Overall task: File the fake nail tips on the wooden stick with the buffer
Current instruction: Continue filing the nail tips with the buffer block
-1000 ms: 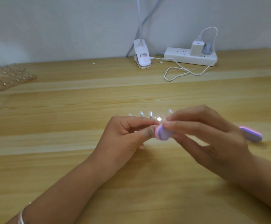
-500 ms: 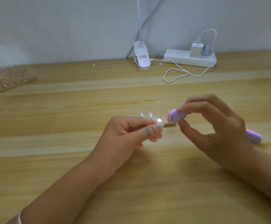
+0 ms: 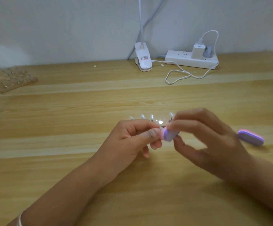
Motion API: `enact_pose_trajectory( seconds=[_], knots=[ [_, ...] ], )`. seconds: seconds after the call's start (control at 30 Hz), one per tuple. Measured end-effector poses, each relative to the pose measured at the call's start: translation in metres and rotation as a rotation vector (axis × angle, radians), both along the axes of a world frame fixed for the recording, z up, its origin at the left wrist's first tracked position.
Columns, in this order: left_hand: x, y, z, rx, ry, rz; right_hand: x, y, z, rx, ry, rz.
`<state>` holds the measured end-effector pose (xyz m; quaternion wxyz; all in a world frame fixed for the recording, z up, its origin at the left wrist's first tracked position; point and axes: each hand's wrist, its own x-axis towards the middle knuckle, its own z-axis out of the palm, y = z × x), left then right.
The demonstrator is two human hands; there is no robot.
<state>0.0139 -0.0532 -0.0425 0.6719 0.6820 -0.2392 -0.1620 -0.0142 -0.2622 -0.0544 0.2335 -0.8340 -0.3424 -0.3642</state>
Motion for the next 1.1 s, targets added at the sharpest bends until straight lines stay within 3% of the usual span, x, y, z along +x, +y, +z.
enact_pose_trajectory(
  seconds=[0.1, 0.17, 0.3, 0.47, 0.57, 0.7, 0.83, 0.93, 1.03, 1.1],
  knots=[
    [0.001, 0.001, 0.001, -0.004, 0.025, 0.014, 0.007, -0.011, 0.006, 0.098, 0.041, -0.086],
    [0.001, 0.000, 0.001, 0.007, 0.014, 0.005, 0.003, -0.005, 0.006, 0.132, 0.065, -0.025],
    [-0.001, -0.001, -0.001, 0.088, -0.107, 0.002, -0.001, 0.001, 0.000, -0.026, 0.058, 0.062],
    [-0.001, -0.002, -0.004, 0.167, -0.246, 0.065, 0.004, -0.008, 0.007, 0.077, 0.086, 0.007],
    [-0.001, -0.001, -0.004, 0.184, -0.301, 0.047, -0.002, 0.002, 0.001, -0.034, 0.064, 0.073],
    [-0.002, -0.002, -0.004, 0.218, -0.294, 0.065, 0.008, -0.011, 0.007, 0.026, 0.075, -0.054],
    [-0.001, -0.003, -0.004, 0.179, -0.326, 0.052, -0.002, 0.002, 0.002, 0.020, 0.088, 0.077],
    [0.000, -0.002, -0.005, 0.164, -0.305, 0.056, 0.006, -0.007, 0.002, -0.004, 0.088, 0.009],
    [0.001, -0.001, -0.006, 0.138, -0.244, 0.058, 0.013, -0.015, 0.006, 0.105, 0.145, -0.098],
    [0.002, -0.001, -0.007, 0.114, -0.204, 0.037, 0.009, -0.009, 0.006, 0.225, 0.264, -0.044]
  ],
)
